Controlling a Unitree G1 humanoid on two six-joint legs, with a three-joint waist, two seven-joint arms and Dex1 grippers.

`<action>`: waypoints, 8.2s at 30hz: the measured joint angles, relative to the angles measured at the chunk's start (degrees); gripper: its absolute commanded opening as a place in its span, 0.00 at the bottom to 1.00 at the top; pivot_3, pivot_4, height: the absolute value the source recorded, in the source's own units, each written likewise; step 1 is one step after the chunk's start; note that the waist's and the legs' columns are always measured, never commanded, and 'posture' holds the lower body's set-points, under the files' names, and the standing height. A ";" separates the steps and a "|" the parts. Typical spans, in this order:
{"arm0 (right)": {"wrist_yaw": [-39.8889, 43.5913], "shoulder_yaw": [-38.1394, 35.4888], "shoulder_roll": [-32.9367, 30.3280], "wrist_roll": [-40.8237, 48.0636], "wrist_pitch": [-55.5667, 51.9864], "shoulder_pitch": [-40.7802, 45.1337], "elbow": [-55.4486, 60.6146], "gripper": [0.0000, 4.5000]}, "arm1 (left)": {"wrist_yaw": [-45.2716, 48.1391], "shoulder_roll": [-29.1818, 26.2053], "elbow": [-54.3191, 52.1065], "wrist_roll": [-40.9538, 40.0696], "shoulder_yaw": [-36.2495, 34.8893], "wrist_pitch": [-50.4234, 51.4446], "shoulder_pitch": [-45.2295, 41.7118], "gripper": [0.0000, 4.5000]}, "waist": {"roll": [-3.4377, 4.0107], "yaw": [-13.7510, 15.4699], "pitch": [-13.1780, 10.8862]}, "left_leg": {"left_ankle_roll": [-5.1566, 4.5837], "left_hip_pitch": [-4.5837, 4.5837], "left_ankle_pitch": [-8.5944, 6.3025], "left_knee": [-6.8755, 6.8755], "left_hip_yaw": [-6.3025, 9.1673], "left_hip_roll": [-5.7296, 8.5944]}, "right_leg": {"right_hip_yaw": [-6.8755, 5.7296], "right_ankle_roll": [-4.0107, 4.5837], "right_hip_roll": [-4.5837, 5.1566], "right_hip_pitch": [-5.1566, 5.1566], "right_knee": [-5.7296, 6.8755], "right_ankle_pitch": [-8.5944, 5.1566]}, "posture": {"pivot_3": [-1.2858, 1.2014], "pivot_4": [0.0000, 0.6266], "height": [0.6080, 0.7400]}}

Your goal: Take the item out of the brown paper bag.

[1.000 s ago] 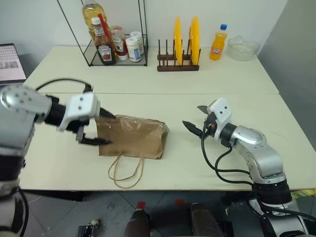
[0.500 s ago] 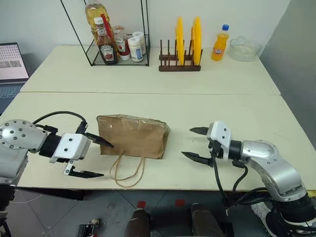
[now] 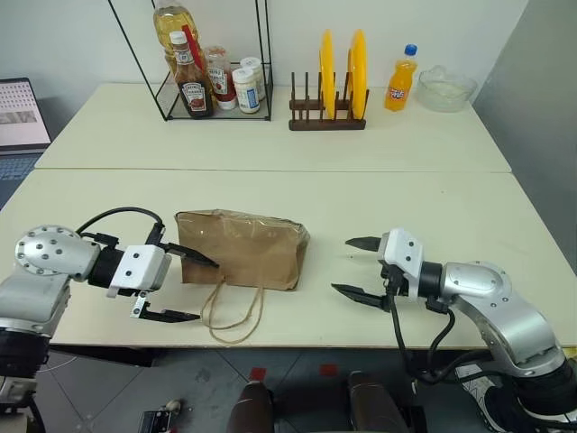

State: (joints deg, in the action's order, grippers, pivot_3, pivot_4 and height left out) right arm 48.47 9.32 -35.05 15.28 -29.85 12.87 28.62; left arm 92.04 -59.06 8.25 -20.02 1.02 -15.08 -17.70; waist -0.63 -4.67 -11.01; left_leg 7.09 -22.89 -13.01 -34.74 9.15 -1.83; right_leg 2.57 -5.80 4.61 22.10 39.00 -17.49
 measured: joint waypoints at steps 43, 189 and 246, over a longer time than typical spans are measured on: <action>-2.93 17.31 10.66 -32.98 82.89 16.97 -43.73 1.00 | -39.04 14.30 -17.64 -18.50 -8.27 57.49 -3.76 0.00 | -0.05 -0.24 0.03 | 0.26 0.11 0.14 -0.10 0.04 0.00 | -0.03 0.00 0.00 -0.09 0.01 0.01 | 0.52 0.24 1.00; -15.49 25.48 23.07 -30.58 15.45 29.15 -36.01 0.68 | -45.21 20.04 -7.57 -17.55 -10.29 64.49 -26.11 0.00 | -0.38 -0.27 0.17 | 0.31 0.15 0.17 0.11 0.12 0.02 | -0.04 0.00 -0.01 -0.07 -0.03 -0.01 | 0.52 0.24 1.00; 10.16 4.75 9.33 -5.14 11.92 24.18 -14.18 0.70 | -46.31 23.38 1.68 -9.49 -7.70 55.63 -29.47 0.00 | -0.35 -0.20 0.14 | 0.33 -0.03 0.18 0.03 0.12 0.02 | -0.06 0.00 -0.01 0.03 -0.06 0.00 | 0.52 0.24 1.00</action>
State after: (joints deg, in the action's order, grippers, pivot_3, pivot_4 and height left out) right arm 58.63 14.07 -25.71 10.14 -17.93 37.05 14.43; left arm 45.73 -35.68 9.93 -29.51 -6.67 40.56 -47.17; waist -0.98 -4.87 -10.87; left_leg 7.41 -22.92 -12.83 -34.71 9.28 -1.81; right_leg 2.51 -5.80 4.60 22.13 38.94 -17.49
